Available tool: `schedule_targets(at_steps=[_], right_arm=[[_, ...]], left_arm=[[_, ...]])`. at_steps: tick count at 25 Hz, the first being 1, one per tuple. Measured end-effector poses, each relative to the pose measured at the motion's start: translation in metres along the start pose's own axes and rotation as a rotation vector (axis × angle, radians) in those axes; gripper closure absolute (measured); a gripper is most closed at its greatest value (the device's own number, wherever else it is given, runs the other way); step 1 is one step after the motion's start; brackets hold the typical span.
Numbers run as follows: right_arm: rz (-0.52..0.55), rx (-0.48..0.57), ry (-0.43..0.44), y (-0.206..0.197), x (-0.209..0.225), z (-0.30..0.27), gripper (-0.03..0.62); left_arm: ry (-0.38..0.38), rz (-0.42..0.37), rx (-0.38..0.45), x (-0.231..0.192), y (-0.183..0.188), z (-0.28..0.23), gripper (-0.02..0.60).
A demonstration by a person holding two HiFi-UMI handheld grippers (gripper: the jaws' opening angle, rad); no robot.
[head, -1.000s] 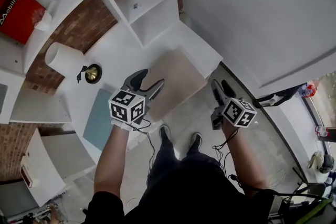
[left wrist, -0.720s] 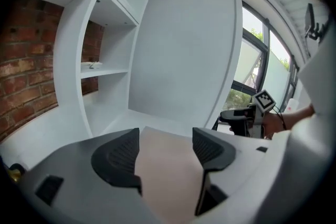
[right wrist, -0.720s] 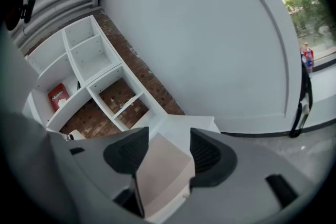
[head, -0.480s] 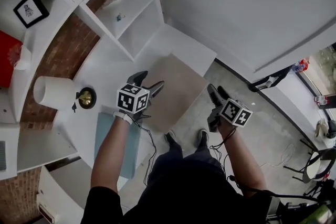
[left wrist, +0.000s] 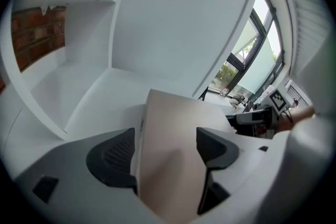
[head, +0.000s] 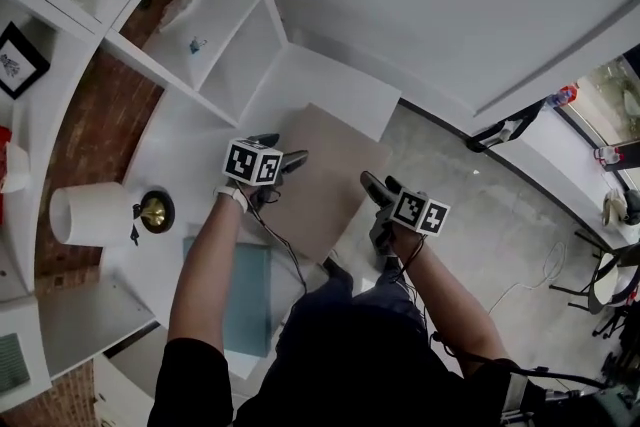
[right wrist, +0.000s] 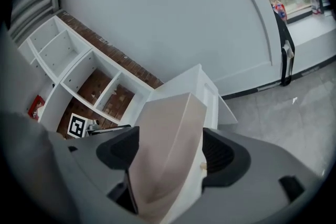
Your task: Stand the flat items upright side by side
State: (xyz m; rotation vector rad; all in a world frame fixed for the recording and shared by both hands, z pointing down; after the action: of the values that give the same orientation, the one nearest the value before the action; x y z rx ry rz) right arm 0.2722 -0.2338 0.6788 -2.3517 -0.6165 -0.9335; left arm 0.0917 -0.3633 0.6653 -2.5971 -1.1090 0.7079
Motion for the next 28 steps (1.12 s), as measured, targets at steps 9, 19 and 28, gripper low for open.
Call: schedule_targets(at_steps=[9, 19, 28], right_arm=[[-0.065, -0.055, -0.054, -0.015, 0.009, -0.031, 0.221], [-0.024, -0.043, -0.089, -0.012, 0.002, -0.031, 0.235], [0.100, -0.019, -0.098, -0.009, -0.036, -0.010, 0.235]], left_arm=[[-0.064, -0.002, -0.087, -0.005, -0.004, -0.023, 0.245], [-0.120, 0.034, -0.049, -0.001, -0.011, -0.018, 0.247], [-0.098, 0.026, 0.034, 0.009, -0.017, 0.021, 0.247]])
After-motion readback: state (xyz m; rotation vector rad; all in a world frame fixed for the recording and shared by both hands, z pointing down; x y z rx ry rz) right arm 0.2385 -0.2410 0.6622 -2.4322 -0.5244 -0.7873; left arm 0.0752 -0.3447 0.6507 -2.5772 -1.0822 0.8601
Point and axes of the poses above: the fingertips, and each gripper's own axes: z backward along the fingers, x to its right, y out of its top, the point moved 2 cm from there along z, backward along the fingers, and after that the axes turned 11 degrees about -x, right-handed, at the moved point
